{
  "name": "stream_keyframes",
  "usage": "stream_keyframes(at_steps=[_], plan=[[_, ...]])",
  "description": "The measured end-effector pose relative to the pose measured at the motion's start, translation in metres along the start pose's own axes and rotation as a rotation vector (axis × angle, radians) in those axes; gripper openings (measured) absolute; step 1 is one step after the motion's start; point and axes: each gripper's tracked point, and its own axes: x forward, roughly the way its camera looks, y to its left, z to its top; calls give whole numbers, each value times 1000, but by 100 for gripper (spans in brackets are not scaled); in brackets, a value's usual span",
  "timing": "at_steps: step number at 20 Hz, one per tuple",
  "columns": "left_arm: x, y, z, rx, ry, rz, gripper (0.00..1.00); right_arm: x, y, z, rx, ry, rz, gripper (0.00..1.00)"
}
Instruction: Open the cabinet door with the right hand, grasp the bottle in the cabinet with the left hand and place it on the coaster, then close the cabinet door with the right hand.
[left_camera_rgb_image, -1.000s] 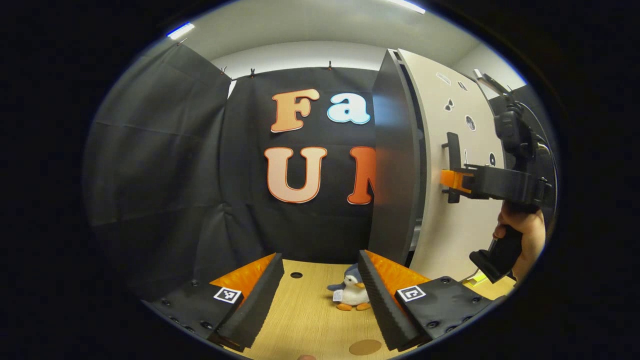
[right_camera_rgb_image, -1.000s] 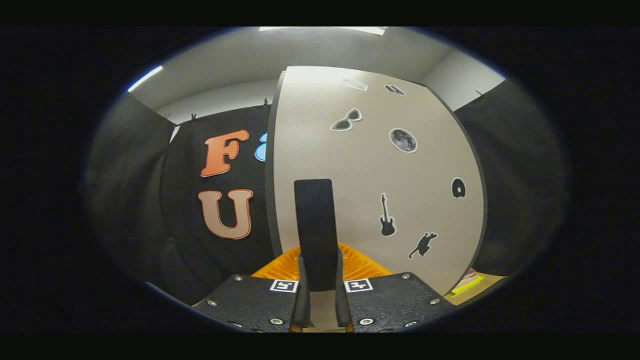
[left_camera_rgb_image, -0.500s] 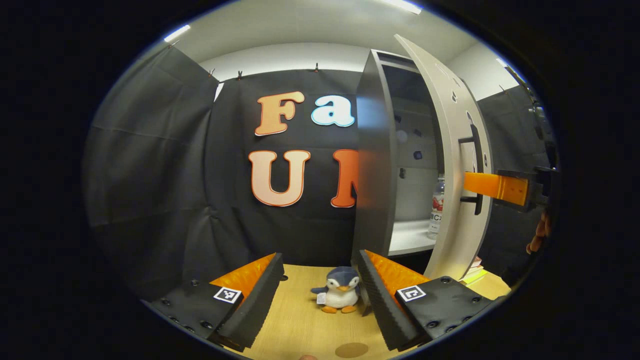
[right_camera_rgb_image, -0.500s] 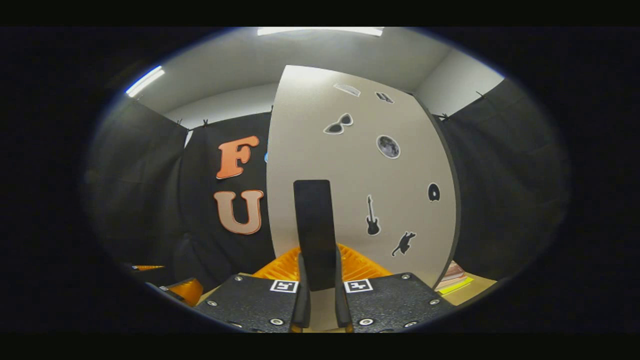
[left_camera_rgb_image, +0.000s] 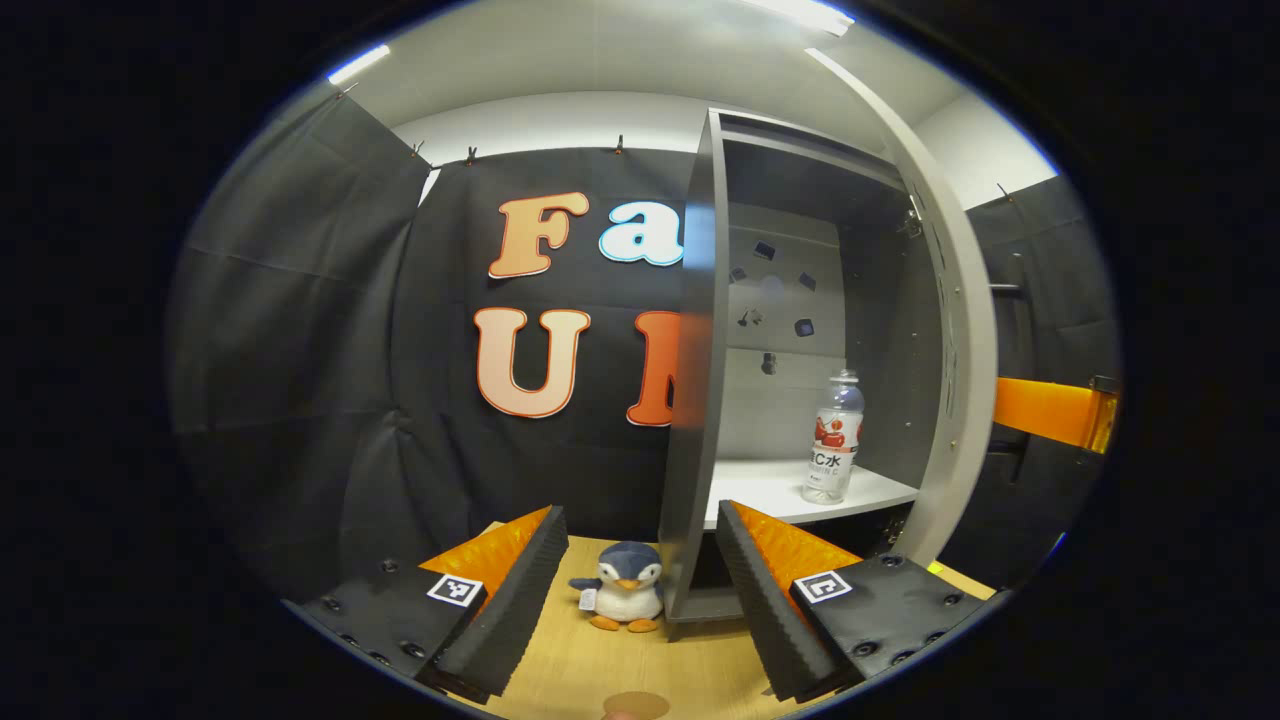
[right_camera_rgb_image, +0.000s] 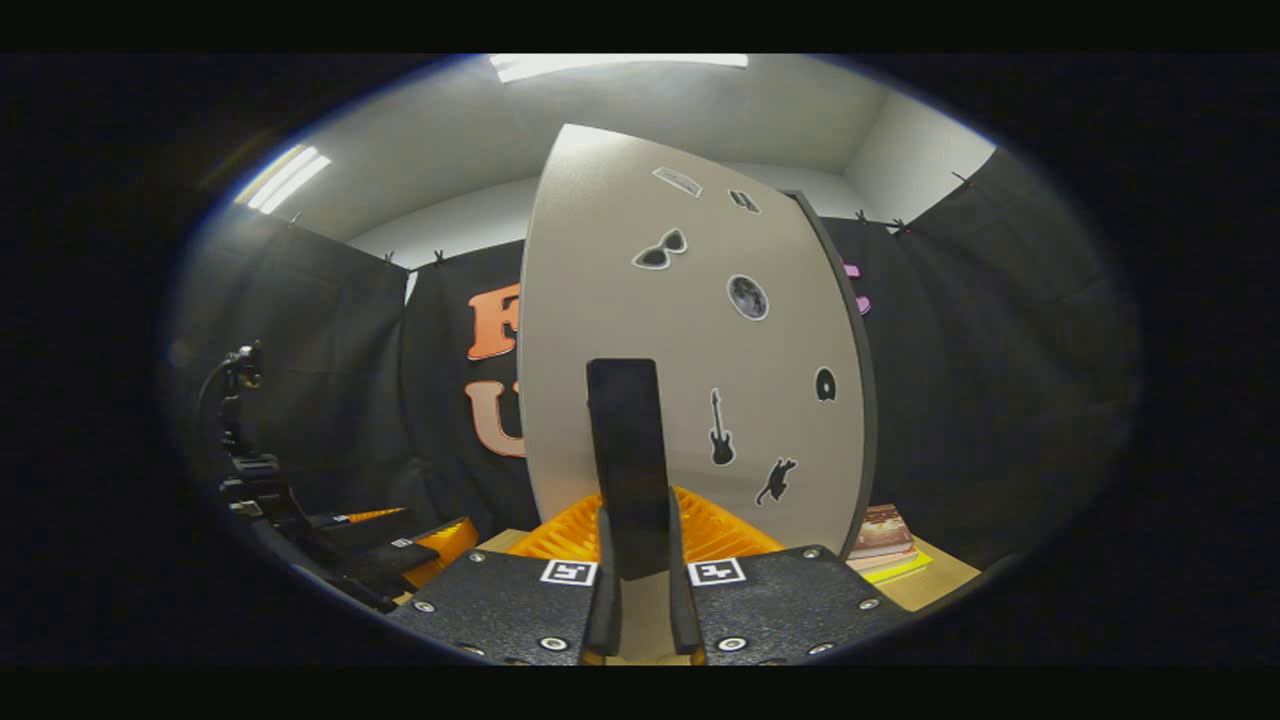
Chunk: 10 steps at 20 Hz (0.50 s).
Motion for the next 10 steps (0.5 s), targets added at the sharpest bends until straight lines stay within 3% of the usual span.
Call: stream_keyframes(at_steps=[6,10], plan=[[-7,-36,5,27,-17,-24,97,-29,-29,4,-19,7,-24,19],[-12,-59,11,34,-31,-51,97,-47,-54,6,-11,7,-82,18]])
